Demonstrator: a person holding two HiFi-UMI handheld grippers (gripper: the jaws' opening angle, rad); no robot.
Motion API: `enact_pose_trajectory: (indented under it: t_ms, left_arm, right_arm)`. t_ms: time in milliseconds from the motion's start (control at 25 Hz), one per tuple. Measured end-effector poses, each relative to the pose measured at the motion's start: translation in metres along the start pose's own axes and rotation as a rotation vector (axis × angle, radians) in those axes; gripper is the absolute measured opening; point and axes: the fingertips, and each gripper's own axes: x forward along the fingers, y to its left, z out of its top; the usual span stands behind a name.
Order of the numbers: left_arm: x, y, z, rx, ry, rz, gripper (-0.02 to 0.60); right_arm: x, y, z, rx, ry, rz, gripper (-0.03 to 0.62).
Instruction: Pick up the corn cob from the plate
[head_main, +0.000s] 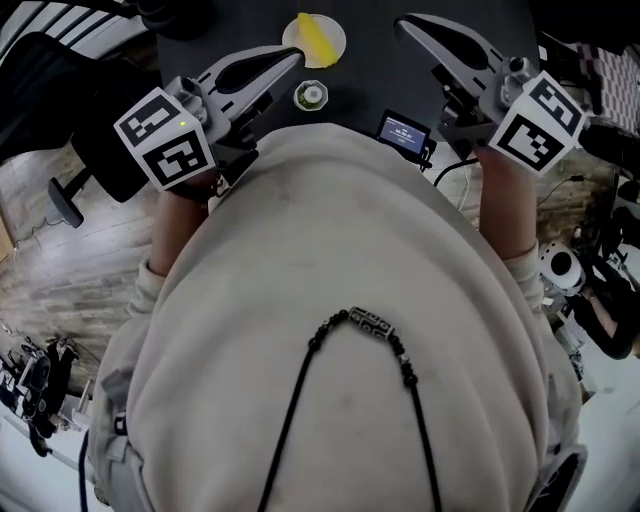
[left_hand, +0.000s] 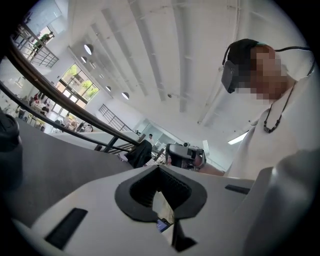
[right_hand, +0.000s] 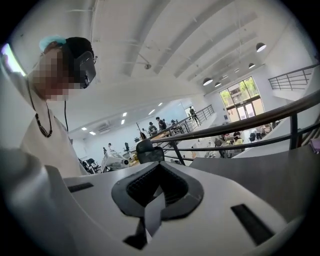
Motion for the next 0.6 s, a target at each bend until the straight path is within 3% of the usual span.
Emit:
enact_pose_trajectory:
  t_ms: [240,600]
  left_arm:
    - [0.004,0.018,0.002,-0.026,-0.008,0.061,0.002]
    - [0.005,0.011,0.012,-0.017,-0.048,0.060,0.002]
  right_arm:
    - [0.020,-0.016,-0.009,0.017,0.059,0.061,0.017]
    - [0.023,-0.022,-0.016,0.049,0.067,0.081,0.017]
